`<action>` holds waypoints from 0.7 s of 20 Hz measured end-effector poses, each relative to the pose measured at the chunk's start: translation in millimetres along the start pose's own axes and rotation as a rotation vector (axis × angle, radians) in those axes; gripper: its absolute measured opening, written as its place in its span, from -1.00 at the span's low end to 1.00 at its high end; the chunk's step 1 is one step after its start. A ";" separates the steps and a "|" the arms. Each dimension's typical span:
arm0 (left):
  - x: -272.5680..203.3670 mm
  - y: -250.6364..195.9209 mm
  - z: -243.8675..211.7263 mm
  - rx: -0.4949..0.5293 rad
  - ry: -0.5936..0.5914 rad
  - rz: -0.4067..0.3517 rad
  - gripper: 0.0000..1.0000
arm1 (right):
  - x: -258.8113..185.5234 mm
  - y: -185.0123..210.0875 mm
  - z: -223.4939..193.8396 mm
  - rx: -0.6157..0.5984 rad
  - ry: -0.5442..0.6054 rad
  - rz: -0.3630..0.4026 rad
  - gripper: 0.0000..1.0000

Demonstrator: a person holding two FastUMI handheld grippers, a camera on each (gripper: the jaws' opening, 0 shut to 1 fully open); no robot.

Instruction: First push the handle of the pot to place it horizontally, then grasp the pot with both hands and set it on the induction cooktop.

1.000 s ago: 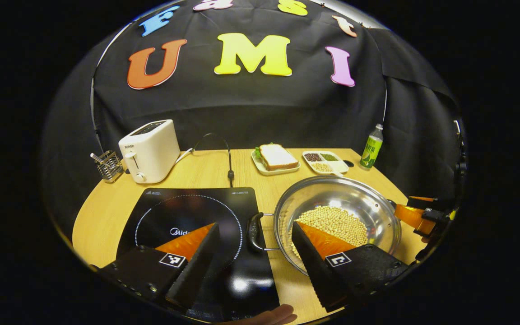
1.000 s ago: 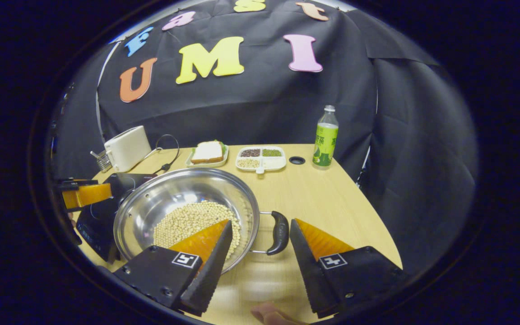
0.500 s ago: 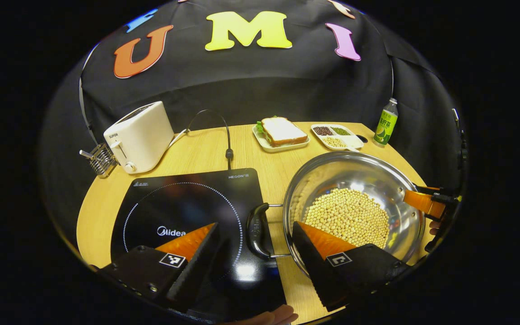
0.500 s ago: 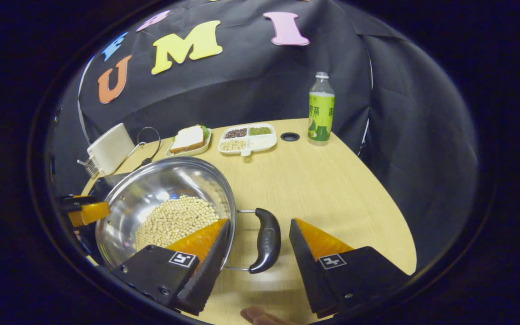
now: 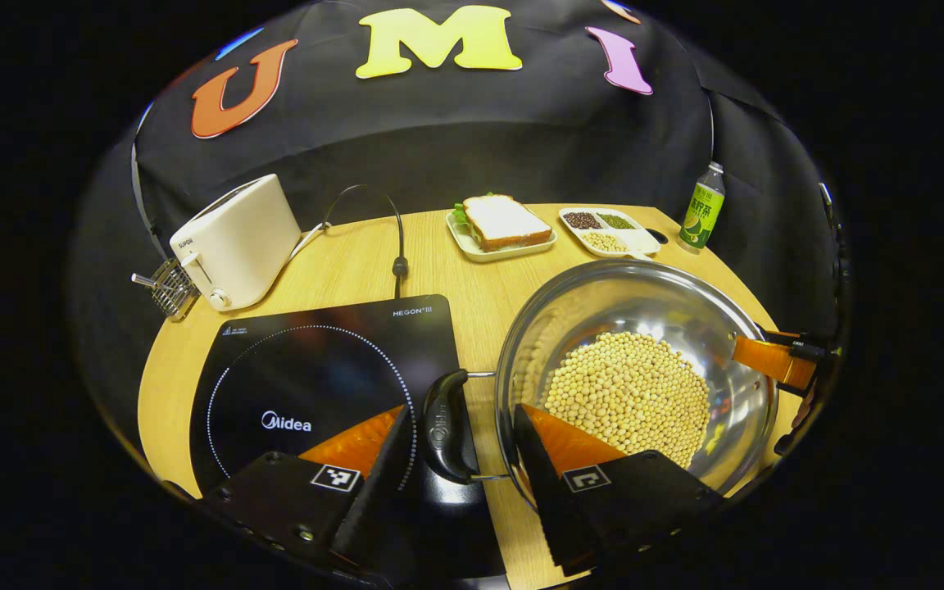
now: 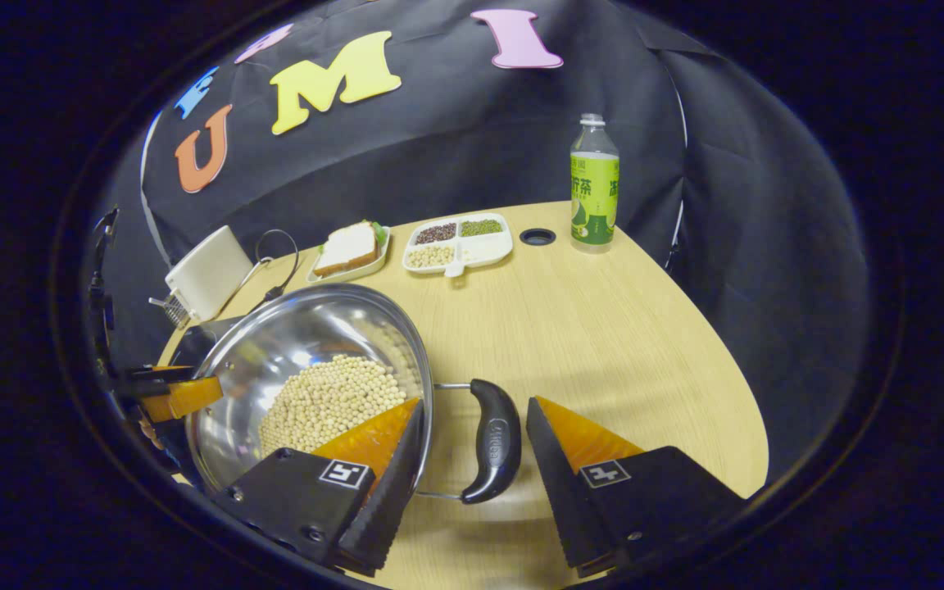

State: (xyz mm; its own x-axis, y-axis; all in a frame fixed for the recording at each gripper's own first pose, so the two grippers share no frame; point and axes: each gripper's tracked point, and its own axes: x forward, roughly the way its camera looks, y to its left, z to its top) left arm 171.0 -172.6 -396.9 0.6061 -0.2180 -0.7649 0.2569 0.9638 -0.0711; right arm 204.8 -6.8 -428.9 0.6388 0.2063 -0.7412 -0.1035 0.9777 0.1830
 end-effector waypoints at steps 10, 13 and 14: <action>-2.2 -3.4 9.2 0.037 -0.060 -0.010 0.15 | -22.9 -1.6 -3.7 0.004 -0.024 -0.075 0.27; -14.0 0.0 18.0 0.032 -0.099 -0.006 0.15 | -42.0 2.1 3.3 0.000 -0.055 -0.082 0.27; -19.8 2.1 19.6 0.026 -0.112 -0.006 0.15 | -50.1 4.1 6.9 -0.007 -0.069 -0.087 0.25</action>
State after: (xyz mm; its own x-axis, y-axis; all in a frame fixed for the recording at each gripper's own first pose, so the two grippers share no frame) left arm 174.4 -169.3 -369.4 0.6841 -0.2412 -0.6883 0.2794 0.9584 -0.0580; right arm 177.6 -13.4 -386.6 0.6969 0.1175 -0.7075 -0.0502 0.9921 0.1153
